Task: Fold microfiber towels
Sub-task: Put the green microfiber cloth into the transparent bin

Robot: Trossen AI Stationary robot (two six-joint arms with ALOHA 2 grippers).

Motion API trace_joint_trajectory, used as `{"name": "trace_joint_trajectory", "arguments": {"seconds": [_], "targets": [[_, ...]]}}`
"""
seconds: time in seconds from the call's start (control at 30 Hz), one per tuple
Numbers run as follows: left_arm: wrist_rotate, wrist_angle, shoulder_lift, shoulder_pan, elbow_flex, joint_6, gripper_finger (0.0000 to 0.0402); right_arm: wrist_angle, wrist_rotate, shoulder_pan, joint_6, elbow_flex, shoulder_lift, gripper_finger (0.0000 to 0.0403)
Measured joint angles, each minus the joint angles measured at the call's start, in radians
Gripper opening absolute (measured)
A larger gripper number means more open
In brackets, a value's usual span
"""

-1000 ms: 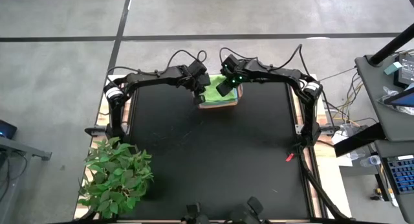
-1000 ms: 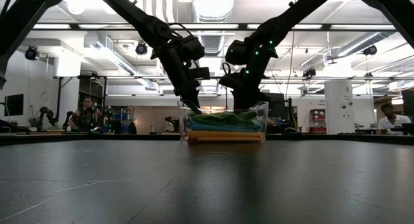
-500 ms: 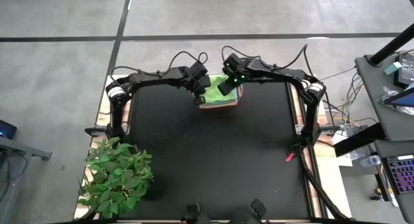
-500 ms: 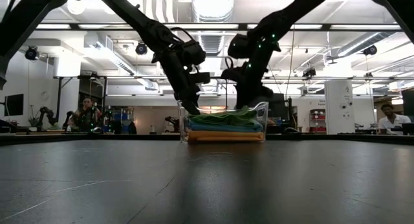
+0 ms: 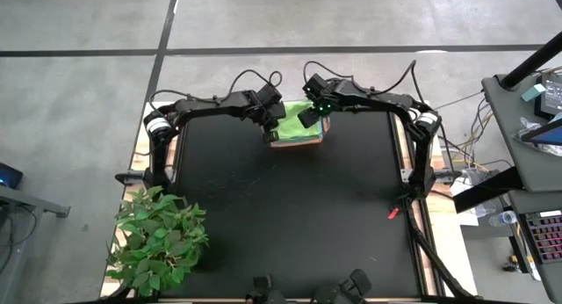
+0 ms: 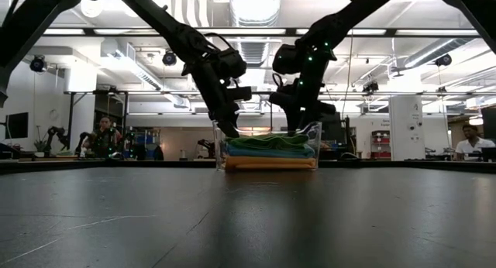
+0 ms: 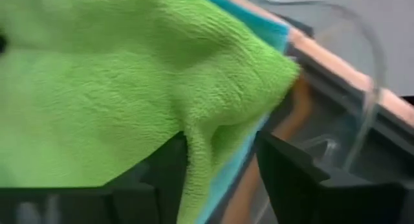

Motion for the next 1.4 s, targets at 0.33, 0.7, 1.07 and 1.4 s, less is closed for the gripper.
{"name": "trace_joint_trajectory", "arguments": {"seconds": [0.33,0.7,1.07,1.4], "targets": [[-0.001,0.002,0.000,0.000,0.000,0.000,0.0000,0.017,0.025,0.000,0.018,-0.004,0.000,0.0214],[0.000,0.010,0.000,-0.001,0.000,-0.001,0.0000,0.038,-0.012,0.005,0.004,0.000,0.063,0.0215],[0.000,0.003,0.000,0.000,-0.001,0.000,0.0000,-0.028,-0.012,0.007,0.021,0.072,0.061,0.0209],[0.000,0.004,0.000,0.000,-0.001,0.018,0.0000,-0.111,0.066,0.026,0.070,0.079,0.062,0.0208]]}}
